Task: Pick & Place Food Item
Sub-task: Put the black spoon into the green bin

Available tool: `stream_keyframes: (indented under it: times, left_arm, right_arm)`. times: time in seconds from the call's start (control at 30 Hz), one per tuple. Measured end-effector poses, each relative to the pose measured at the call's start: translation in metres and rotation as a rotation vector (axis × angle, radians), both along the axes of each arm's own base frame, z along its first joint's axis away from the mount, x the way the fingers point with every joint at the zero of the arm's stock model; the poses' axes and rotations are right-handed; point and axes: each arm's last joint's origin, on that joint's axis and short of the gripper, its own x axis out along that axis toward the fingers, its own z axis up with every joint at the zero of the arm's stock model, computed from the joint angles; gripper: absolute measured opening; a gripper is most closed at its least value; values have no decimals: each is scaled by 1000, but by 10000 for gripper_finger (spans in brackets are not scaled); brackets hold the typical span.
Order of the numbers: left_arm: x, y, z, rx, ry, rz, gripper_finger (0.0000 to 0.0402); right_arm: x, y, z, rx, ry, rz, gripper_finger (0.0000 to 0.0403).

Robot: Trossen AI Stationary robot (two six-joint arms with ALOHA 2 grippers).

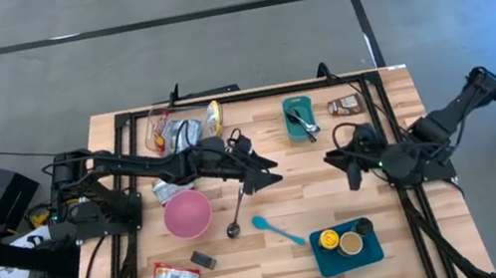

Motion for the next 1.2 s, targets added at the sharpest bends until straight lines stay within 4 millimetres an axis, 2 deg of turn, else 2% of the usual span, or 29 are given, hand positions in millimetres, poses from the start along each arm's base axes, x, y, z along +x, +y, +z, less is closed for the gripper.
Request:
stream_keyframes:
  times: [0.2,0.4,0.53,0.9,1.2]
  left_arm:
    - [1,0,6,-90,-46,12,379]
    - [1,0,11,-94,-102,10,379]
    - [1,0,14,-89,-136,8,379]
    - [1,0,17,-88,-165,7,379]
    - [1,0,18,-87,-170,7,379]
  right_arm:
    - [6,-11,-1,-58,57,32,91]
    - [9,-24,-2,-71,109,59,91]
    - [9,-36,-6,-82,171,17,91]
    - [7,-63,-14,31,293,-1,91]
    - [3,-71,-19,73,361,-15,91]
